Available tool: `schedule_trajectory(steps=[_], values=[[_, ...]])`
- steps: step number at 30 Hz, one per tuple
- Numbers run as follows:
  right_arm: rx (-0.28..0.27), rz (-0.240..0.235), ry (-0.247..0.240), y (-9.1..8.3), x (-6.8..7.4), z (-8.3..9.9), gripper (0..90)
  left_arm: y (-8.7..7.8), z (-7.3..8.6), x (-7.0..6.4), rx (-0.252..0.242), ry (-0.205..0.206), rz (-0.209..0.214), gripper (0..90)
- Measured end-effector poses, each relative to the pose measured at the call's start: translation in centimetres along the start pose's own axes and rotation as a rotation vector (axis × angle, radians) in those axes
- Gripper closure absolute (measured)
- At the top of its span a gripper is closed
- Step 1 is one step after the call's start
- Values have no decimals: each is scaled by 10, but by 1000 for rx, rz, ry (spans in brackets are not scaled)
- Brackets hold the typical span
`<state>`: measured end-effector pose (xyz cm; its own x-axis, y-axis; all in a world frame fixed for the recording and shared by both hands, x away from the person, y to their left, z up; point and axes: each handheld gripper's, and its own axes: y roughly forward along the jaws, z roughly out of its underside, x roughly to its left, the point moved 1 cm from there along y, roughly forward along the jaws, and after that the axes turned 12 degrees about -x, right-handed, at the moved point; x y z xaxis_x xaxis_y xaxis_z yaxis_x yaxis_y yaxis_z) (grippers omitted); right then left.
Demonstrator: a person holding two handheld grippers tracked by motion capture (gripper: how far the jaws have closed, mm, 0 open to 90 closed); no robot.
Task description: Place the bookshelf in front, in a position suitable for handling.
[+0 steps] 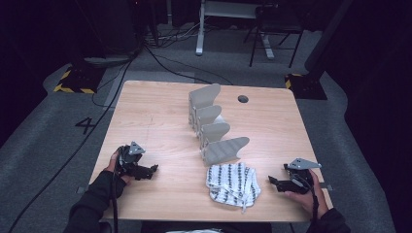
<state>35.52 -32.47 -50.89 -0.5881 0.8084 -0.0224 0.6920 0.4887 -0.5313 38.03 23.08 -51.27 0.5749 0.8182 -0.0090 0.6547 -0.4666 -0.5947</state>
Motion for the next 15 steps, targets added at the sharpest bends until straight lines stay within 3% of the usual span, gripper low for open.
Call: schedule_trajectory(steps=[4,9,13,15], values=[[-7,6,-9,-2,1,-2,211,0,0,1,-1,8,7,0],[-80,-36,1,-13,6,-11,298,-1,0,0,3,9,13,3],[-126,-80,-54,-20,24,-24,349,-5,3,0,-9,39,36,26],[-142,-110,-68,-22,33,-29,380,-6,3,-1,-10,35,44,46]])
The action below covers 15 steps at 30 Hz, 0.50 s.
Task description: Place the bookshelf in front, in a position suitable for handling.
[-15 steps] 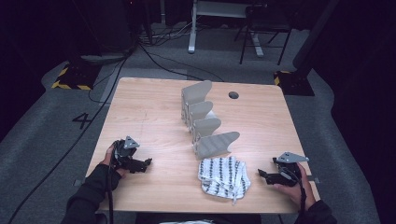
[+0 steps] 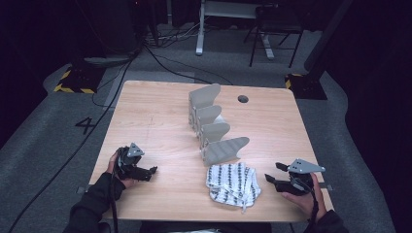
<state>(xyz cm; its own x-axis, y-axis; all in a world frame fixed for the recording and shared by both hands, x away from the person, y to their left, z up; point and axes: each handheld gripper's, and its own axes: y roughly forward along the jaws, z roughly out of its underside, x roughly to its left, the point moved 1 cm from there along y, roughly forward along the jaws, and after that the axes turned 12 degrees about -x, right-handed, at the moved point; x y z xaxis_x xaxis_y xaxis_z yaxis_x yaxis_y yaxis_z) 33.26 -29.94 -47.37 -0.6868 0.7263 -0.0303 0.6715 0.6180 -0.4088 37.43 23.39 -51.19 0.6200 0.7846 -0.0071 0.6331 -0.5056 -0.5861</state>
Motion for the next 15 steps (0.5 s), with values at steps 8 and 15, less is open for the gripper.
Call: schedule_trajectory(steps=[8,15], values=[[-24,-114,-74,7,39,-15,406,-1,-7,-12,29,22,36,204],[6,-235,-114,25,76,-19,406,0,-21,-42,0,83,116,249]])
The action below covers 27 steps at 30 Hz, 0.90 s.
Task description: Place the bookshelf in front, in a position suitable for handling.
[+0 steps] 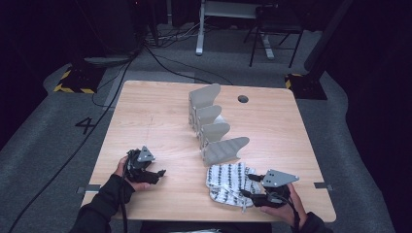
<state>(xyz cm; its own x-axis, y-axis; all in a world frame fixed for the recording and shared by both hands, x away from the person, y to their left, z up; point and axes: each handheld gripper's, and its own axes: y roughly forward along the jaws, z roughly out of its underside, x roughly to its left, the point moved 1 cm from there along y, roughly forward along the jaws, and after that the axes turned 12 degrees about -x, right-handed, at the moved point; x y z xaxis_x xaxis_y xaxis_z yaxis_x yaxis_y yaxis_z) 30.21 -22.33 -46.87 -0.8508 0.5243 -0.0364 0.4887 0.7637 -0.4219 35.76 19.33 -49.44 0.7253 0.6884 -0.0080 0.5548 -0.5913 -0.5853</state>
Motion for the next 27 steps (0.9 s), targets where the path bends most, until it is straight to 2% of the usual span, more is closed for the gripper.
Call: schedule_trajectory(steps=[2,6,7,9,12,13,15,16,18,21,25,27], values=[[33,5,-17,6,3,3,406,3,-8,-13,-18,17,29,260],[77,31,16,13,-7,12,391,13,-23,-34,-49,60,66,264],[77,31,16,13,-7,12,391,13,-23,-34,-49,60,66,264],[122,72,9,15,-13,19,383,18,-36,-50,-68,77,70,268],[144,99,25,13,-22,25,382,16,-54,-64,-105,107,73,266],[144,99,25,13,-22,25,382,16,-54,-64,-105,107,73,267],[162,130,38,9,-30,29,384,10,-70,-76,-146,133,76,266],[160,135,48,7,-32,30,386,6,-77,-81,-164,146,67,267],[154,158,63,1,-38,31,391,-3,-91,-91,-216,159,83,267],[110,181,81,-7,-43,29,400,-13,-111,-101,-277,180,85,274],[72,184,81,-11,-42,25,404,-13,-126,-105,-326,184,104,281],[64,175,74,-11,-41,24,415,-11,-132,-106,-341,193,101,284]])
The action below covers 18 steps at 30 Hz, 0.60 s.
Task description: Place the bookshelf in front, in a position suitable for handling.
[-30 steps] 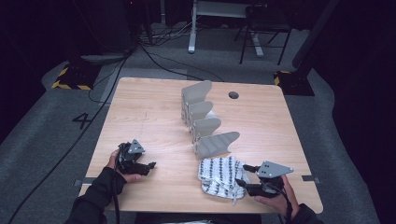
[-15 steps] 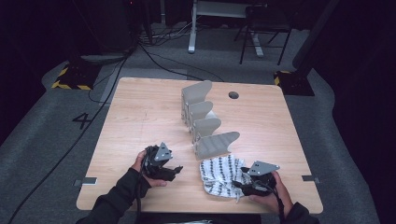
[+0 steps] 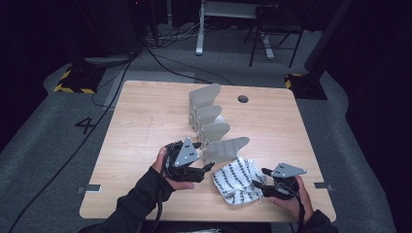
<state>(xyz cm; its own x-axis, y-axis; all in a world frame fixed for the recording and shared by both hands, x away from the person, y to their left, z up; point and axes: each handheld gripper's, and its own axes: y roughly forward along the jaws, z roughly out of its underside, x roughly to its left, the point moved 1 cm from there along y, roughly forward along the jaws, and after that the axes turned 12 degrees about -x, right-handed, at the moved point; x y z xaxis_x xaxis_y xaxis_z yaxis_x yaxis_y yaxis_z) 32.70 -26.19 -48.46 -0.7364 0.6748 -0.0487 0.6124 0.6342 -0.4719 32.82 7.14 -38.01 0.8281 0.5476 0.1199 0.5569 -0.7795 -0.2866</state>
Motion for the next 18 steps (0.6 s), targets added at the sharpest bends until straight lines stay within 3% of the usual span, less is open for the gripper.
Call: schedule_trajectory(steps=[6,11,18], values=[[-14,-25,-12,2,5,-2,419,10,-12,4,-58,-13,16,303],[-47,-37,-29,2,10,-5,424,29,-19,1,-53,13,18,364],[-31,-53,-45,4,13,-3,425,51,-18,9,-31,-18,12,454]])
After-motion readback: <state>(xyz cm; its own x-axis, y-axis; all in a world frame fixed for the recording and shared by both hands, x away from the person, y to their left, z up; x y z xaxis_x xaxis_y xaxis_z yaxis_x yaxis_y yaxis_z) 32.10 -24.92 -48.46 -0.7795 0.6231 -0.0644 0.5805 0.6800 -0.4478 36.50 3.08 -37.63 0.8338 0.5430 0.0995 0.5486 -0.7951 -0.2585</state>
